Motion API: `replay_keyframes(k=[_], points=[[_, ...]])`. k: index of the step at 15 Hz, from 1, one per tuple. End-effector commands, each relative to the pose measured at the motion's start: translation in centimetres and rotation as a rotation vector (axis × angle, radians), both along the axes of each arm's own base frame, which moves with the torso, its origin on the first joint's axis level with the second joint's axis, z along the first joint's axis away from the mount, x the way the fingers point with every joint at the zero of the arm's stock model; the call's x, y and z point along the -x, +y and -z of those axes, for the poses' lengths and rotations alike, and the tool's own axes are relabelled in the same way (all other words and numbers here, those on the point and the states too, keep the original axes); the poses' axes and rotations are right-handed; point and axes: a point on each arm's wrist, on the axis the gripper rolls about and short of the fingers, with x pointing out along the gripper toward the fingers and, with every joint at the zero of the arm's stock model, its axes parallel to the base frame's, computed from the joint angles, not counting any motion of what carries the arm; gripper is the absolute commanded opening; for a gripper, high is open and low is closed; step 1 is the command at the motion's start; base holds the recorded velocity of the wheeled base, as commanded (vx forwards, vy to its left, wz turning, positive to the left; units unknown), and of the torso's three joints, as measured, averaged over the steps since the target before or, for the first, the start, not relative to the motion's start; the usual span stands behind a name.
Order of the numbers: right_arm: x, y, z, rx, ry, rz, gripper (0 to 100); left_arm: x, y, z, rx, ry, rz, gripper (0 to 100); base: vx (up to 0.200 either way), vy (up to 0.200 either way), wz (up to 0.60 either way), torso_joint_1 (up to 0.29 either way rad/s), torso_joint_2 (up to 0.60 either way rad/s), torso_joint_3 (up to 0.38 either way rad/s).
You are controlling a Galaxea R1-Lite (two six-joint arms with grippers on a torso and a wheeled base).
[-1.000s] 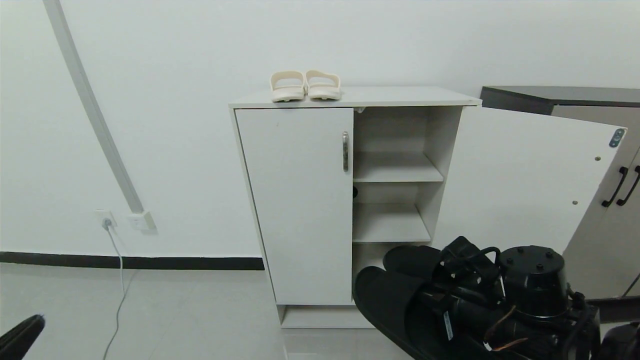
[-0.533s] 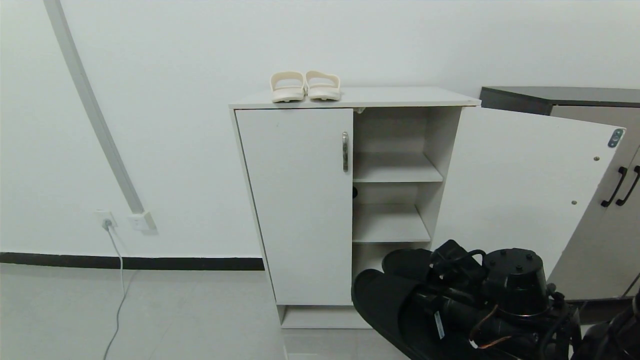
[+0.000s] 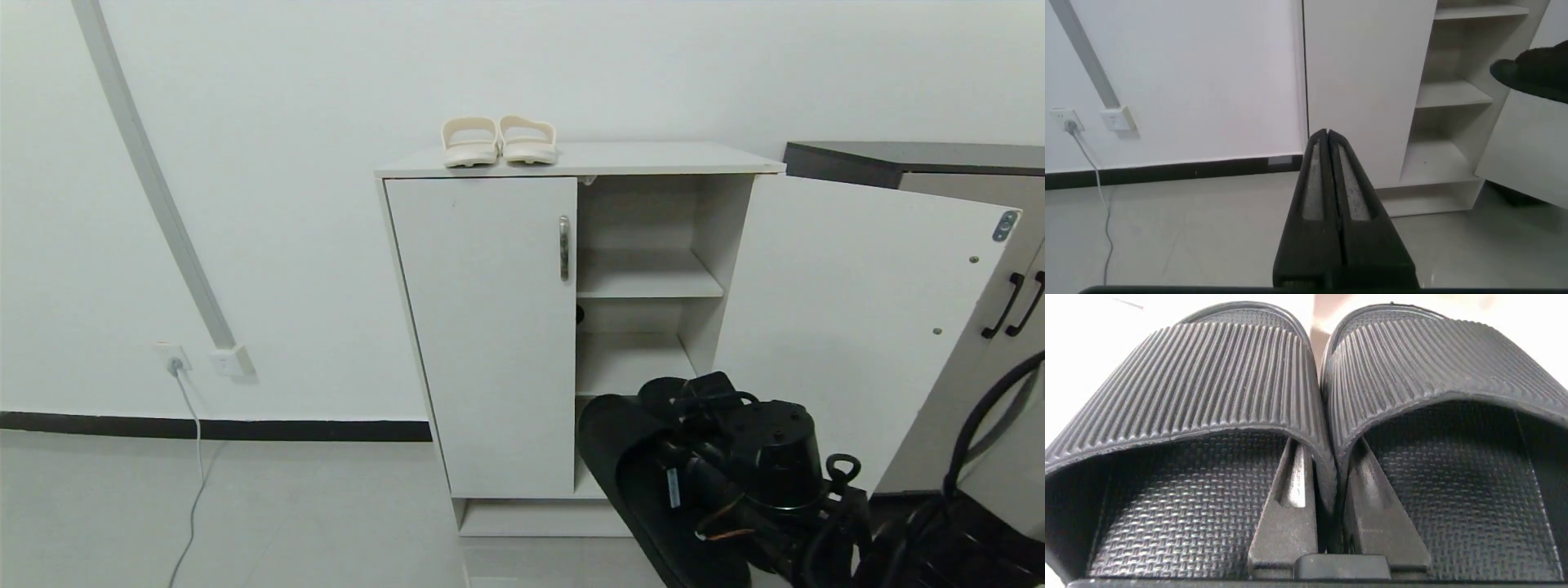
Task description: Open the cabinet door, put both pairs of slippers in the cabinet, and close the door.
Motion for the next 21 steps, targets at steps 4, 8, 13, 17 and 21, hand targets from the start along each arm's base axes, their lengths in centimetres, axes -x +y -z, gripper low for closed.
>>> replay_keyframes(k=[4, 8, 13, 17, 21], points=[[-4.9, 4.6, 3.7, 0.023, -0.073, 0.316, 0, 0.0, 0.0, 0.0, 0.003, 0.002, -0.003, 0, 0.000, 0.000, 0.00, 0.000, 0.00, 0.000], [-5.7, 4.7, 4.1, 0.011, -0.082, 0.365, 0, 0.0, 0.0, 0.0, 0.003, 0.002, -0.005, 0, 0.000, 0.000, 0.00, 0.000, 0.00, 0.000], [-6.1, 4.4, 4.9, 0.028, -0.073, 0.381, 0, 0.0, 0.0, 0.0, 0.003, 0.002, -0.005, 0, 0.000, -0.200, 0.00, 0.001, 0.00, 0.003], [-6.1, 4.4, 5.7, 0.039, -0.058, 0.368, 0, 0.0, 0.0, 0.0, 0.012, 0.002, -0.005, 0, 0.000, -0.050, 0.00, -0.001, 0.00, 0.001], [-7.7, 6.1, 6.7, 0.005, -0.054, 0.284, 0, 0.0, 0.0, 0.0, 0.013, 0.002, -0.005, 0, 0.000, 0.000, 0.00, 0.000, 0.00, 0.000]])
